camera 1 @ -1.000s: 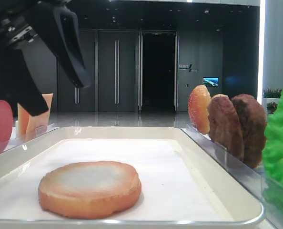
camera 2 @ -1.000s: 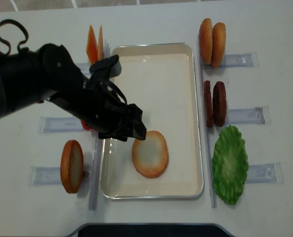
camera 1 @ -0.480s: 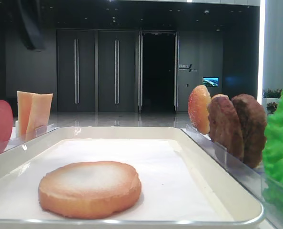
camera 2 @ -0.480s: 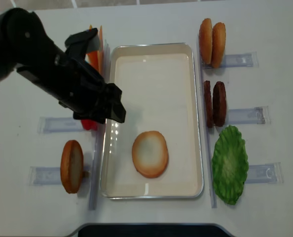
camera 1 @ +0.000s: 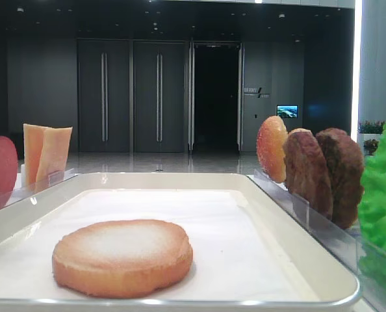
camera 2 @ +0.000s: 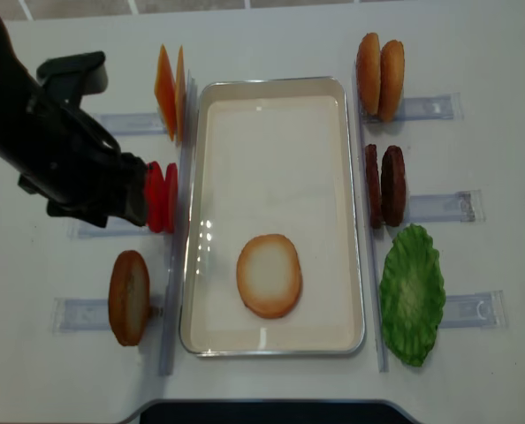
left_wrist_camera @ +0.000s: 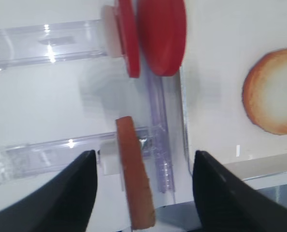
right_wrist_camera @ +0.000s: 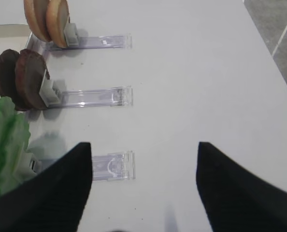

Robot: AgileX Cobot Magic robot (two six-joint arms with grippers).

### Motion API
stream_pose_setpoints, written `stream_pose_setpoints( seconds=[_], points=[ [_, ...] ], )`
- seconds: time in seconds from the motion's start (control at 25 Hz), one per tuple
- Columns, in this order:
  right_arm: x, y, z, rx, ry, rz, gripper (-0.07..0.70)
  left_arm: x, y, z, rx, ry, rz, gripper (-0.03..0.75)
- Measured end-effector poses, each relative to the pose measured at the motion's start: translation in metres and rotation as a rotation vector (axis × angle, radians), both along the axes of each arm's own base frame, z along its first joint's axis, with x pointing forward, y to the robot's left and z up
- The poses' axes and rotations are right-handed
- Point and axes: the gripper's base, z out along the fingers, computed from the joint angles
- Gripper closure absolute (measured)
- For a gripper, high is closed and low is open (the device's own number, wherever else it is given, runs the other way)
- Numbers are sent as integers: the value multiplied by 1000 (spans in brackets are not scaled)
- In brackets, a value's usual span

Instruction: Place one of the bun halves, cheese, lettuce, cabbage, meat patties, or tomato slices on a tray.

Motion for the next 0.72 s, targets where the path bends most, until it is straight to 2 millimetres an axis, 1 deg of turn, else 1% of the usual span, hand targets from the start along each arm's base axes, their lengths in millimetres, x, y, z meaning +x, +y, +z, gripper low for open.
stream_pose_setpoints(
  seconds=[0.44,0.6,0.72],
  points=[
    [0,0,0,0,0,0,161,-13,50,13,177,33,93,242],
    [0,0,0,0,0,0,161,-14,62,14,221,38,124,242],
    [0,0,0,0,0,0,161,-14,66,15,245,33,129,242]
  ],
)
